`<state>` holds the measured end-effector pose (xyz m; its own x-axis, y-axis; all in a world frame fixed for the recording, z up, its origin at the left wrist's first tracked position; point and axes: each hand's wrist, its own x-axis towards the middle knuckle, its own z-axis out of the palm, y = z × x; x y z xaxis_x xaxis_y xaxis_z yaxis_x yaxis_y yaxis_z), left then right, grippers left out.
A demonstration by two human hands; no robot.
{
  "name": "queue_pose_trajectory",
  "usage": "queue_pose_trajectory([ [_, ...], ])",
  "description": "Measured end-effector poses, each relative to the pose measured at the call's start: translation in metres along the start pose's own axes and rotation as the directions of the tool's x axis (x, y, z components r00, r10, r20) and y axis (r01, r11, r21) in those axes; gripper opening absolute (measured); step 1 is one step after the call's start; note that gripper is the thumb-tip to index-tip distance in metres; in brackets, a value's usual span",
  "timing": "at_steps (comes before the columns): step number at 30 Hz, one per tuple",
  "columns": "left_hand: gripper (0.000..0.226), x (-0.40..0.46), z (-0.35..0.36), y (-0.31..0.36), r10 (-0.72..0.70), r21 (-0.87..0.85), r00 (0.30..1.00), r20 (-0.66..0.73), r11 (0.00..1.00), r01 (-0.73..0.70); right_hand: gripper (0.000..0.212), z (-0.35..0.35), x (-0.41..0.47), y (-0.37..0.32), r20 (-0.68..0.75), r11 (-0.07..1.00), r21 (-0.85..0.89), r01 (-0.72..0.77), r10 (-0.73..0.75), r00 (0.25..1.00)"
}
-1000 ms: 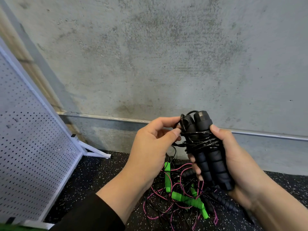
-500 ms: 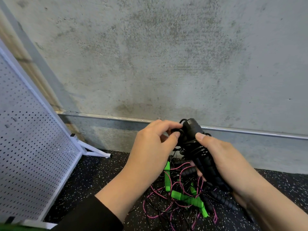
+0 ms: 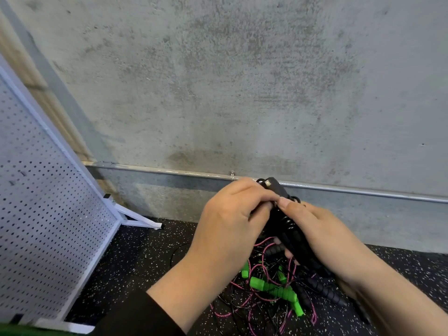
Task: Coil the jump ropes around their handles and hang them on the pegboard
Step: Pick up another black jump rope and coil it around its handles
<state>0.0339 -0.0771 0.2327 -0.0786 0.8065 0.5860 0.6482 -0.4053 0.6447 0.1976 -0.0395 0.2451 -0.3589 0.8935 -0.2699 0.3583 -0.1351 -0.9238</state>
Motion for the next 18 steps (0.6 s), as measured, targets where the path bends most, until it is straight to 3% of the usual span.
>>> queue_pose_trajectory([
  [6, 0.038, 0.001, -0.001, 0.0, -0.065, -0.014, 0.99, 0.129, 0.998, 0.067, 0.053, 0.001, 0.0, 0.006, -0.014, 0.998, 0.013, 0.06, -0.059, 0.998],
  [10, 0.018, 0.001, -0.003, 0.004, -0.188, -0.15, 0.982, 0.008, 0.971, 0.187, 0.054, 0.001, 0.002, 0.007, -0.06, 0.989, -0.01, 0.144, -0.145, 0.988],
  [15, 0.019, 0.005, 0.0, -0.008, -0.531, -0.504, 0.847, -0.02, 0.737, 0.45, 0.054, 0.007, 0.006, 0.011, -0.098, 0.987, -0.05, 0.154, -0.158, 0.983],
  [18, 0.026, 0.004, 0.003, -0.003, -0.632, -0.549, 0.757, 0.164, 0.579, 0.602, 0.061, 0.012, 0.009, 0.015, -0.128, 0.985, -0.082, 0.152, -0.162, 0.978],
])
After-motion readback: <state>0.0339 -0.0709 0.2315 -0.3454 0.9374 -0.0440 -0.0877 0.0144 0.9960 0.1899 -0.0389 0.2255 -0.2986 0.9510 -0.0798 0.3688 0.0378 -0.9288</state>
